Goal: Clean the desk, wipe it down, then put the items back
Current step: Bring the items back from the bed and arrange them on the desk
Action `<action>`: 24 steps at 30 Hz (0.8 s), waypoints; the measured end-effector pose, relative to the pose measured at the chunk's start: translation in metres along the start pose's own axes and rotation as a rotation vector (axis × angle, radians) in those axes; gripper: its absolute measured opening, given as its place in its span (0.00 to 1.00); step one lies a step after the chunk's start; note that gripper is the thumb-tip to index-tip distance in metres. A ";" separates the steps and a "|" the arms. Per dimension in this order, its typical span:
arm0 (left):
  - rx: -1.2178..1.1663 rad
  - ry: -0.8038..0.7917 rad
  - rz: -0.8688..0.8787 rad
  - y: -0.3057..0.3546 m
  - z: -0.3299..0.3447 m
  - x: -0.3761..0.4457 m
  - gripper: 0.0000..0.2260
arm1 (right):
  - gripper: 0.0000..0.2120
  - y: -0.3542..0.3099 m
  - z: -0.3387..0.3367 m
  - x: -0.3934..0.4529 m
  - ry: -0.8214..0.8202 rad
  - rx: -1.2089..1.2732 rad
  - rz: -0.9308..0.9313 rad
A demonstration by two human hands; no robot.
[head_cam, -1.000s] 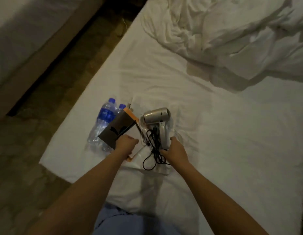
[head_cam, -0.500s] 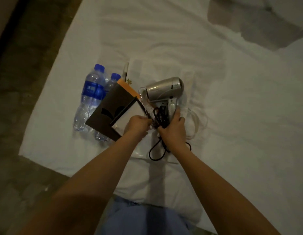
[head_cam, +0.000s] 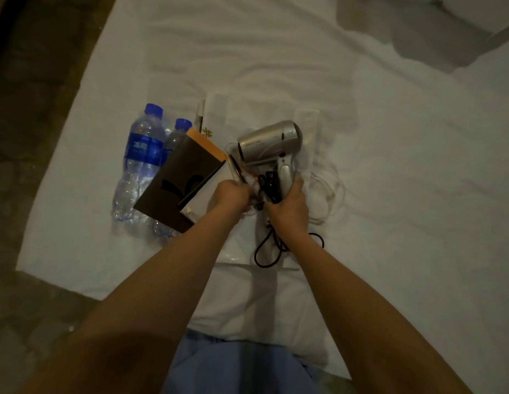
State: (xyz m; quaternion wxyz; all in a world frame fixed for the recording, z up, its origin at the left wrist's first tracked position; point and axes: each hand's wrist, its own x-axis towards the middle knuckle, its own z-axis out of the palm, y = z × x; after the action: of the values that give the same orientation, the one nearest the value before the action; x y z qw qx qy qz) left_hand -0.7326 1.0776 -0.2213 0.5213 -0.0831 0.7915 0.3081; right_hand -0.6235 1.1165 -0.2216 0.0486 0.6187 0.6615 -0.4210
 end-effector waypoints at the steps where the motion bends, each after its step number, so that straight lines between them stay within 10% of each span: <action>1: 0.000 -0.005 0.006 -0.003 -0.001 -0.002 0.09 | 0.40 -0.001 -0.002 -0.002 0.013 0.045 0.002; 12: 0.086 -0.093 0.167 -0.003 -0.048 -0.096 0.11 | 0.28 0.005 -0.075 -0.091 0.149 0.329 0.176; 24: 0.179 -0.561 0.391 0.029 0.034 -0.298 0.12 | 0.22 0.075 -0.205 -0.262 0.558 0.601 0.276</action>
State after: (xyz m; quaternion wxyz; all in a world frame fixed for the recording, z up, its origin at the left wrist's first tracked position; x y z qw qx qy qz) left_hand -0.5870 1.0637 0.0424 0.6550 0.2039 0.6421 0.3422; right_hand -0.4053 1.0302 0.0263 -0.2586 0.7782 0.4084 -0.4009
